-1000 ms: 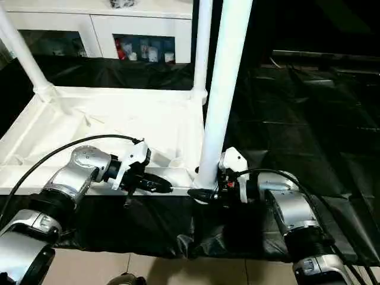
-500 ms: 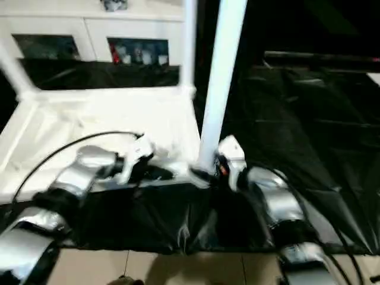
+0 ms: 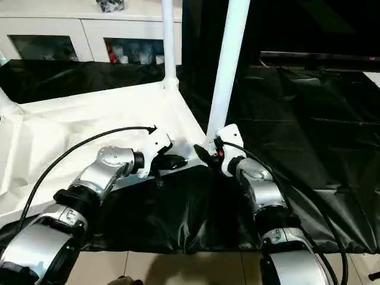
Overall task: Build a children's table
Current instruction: Rotate leg to tighten
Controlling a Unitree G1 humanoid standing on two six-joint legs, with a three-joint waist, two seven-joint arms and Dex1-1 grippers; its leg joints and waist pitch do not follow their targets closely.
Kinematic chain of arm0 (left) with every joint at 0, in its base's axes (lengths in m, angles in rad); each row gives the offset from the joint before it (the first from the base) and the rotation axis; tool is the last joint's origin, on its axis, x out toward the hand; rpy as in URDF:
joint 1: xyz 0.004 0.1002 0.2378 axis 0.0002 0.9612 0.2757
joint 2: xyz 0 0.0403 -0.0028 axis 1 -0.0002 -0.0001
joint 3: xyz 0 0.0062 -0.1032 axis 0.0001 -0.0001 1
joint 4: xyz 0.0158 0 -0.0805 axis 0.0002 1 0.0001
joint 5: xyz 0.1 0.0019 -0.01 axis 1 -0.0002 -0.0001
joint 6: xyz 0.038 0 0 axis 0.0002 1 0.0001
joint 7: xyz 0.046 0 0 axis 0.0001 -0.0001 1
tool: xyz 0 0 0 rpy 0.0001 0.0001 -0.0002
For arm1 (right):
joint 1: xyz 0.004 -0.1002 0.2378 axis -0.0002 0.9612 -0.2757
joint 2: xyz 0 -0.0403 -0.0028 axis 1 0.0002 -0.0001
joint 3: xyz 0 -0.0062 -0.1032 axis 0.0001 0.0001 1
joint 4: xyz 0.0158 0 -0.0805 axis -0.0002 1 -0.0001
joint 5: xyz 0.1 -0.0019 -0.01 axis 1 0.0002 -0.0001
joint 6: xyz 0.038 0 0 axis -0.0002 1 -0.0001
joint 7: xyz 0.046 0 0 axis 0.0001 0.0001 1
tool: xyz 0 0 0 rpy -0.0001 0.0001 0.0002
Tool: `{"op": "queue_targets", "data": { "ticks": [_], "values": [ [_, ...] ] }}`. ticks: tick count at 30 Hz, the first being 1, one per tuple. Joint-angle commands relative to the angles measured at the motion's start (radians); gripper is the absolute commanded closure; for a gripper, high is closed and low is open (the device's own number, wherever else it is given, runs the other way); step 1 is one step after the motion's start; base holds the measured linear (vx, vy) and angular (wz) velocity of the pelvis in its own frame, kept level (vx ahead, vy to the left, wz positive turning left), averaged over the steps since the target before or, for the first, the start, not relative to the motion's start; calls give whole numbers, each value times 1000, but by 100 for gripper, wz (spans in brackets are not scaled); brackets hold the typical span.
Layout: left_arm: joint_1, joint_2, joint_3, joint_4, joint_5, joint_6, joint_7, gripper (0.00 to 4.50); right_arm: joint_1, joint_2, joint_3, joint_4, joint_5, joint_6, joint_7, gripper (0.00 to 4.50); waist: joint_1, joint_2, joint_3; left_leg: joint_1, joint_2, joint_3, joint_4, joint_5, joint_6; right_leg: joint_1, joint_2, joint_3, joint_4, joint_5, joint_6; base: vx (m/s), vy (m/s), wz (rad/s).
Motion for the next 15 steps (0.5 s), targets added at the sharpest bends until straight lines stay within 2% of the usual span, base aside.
{"op": "queue_targets", "data": {
  "ticks": [1, 4, 8, 9, 10, 11, 15],
  "values": [
    [-17, -38, -41, -30, -29, -31, -55, 450, 32, 41, 104, 9, -17, 0, 111, 66, 3, -2, -63, 20, 38, -23, -78, -253, 30, 34, -45, 16, -70, -135, -227, 0, 0, 0],
    [5, -8, -55, -70, -47, -31, -147, 450, 55, 6, 108, -44, 15, -1, 217, 66, 10, -2, -66, 18, 40, -21, -73, -207, 54, 39, -45, 14, -61, -66, -246, 0, 0, 0],
    [14, 16, -56, -90, -54, -27, -201, 450, 81, -28, 119, -99, 38, 11, 312, 66, 22, 0, -68, 21, 44, -17, -67, -171, 83, 39, -42, 12, -52, 13, -270, 0, 0, 0],
    [18, 31, -56, -99, -63, -27, -239, 450, 96, -49, 128, -130, 50, 21, 366, 66, 25, 5, -67, 21, 43, -16, -66, -172, 84, 37, -42, 12, -52, 11, -275, 0, 0, 0],
    [21, 45, -55, -109, -70, -29, -277, 450, 112, -70, 137, -161, 61, 33, 420, 66, 30, -1, -68, 22, 43, -16, -65, -177, 86, 42, -42, 12, -52, 4, -274, 0, 0, 0],
    [25, 59, -54, -118, -78, -33, -313, 450, 127, -91, 148, -190, 70, 39, 468, 66, 30, 0, -68, 21, 44, -16, -65, -176, 88, 41, -42, 13, -51, 8, -276, 0, 0, 0],
    [34, 83, -53, -135, -93, -33, -370, 450, 156, -129, 164, -238, 82, 44, 559, 66, 30, 3, -61, 26, 48, -17, -76, -252, 59, 33, -44, 13, -64, -116, -268, 0, 0, 0]
  ]
}}
